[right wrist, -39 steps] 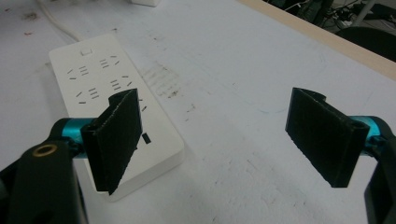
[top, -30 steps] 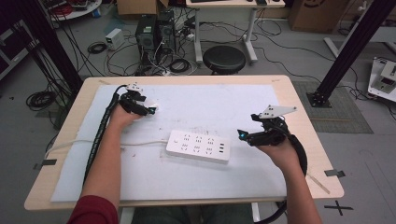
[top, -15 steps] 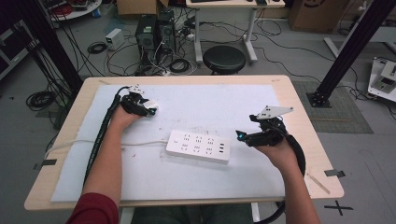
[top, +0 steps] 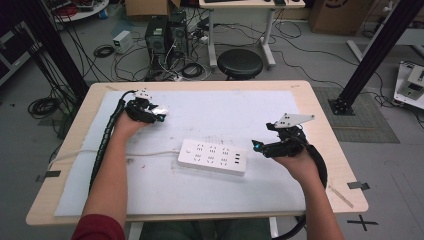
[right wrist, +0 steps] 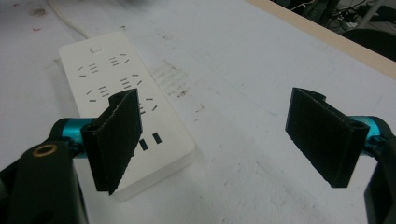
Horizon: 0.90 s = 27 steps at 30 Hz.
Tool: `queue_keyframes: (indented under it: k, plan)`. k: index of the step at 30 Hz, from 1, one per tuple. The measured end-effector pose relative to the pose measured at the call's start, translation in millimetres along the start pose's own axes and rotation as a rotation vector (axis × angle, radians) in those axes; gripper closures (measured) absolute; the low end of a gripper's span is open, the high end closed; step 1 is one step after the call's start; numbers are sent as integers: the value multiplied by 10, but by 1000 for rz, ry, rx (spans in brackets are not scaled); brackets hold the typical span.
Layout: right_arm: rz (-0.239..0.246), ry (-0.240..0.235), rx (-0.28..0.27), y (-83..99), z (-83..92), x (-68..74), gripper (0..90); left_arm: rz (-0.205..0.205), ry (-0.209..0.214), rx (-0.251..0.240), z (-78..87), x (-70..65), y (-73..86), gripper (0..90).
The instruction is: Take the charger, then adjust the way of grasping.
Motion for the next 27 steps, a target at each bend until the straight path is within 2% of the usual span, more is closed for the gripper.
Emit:
queue_keyframes:
  k: [1,2,3,4,5,6,7,12,14,15,18,19,23,24,27]
  plan:
    - [3,-5,-1,2,2,6,189,-8,-5,-14,77,-59,-45,424]
    - [7,-10,-2,4,6,19,189,-8,-5,-14,77,-59,-45,424]
    - [5,-12,-3,4,13,30,189,-16,-7,-29,191,-154,-98,424]
    - [10,-18,-3,2,23,40,189,-16,-7,-29,191,-154,-98,424]
    - [10,-31,-6,-5,39,62,189,-18,-13,-49,328,-264,-140,424]
    - [10,-31,-6,-5,39,62,189,-18,-13,-49,328,-264,-140,424]
    - [18,-42,-13,-24,59,79,189,-16,-16,-51,463,-376,-154,424]
    - [41,-55,-25,-72,114,124,189,-47,-22,-87,814,-679,-181,424]
    - [48,-56,-29,-75,121,131,189,-57,-18,-92,875,-728,-179,424]
    - [55,-60,-34,-75,127,161,189,-63,-18,-106,990,-834,-169,424]
    - [58,-66,-40,-62,123,210,189,-82,-2,-120,1114,-949,-150,424]
    - [56,-70,-37,-50,121,225,189,-82,-2,-120,1114,-949,-150,424]
    - [52,-75,-26,-13,115,240,189,-95,35,-152,1208,-1126,-135,424]
    - [55,-76,-27,0,118,234,189,-114,63,-164,1230,-1212,-139,424]
    - [46,-81,-26,2,122,234,189,-138,84,-174,1228,-1323,-152,424]
Point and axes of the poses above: each handheld gripper's, and its own axes: z roughly backward along the jaws, y roughly out of its underside, x roughly to its left, the point moved 5 cm from there along -z, roughly forward along the jaws, and after that the axes turned 1 degree about -x, right-handed, at the moved point
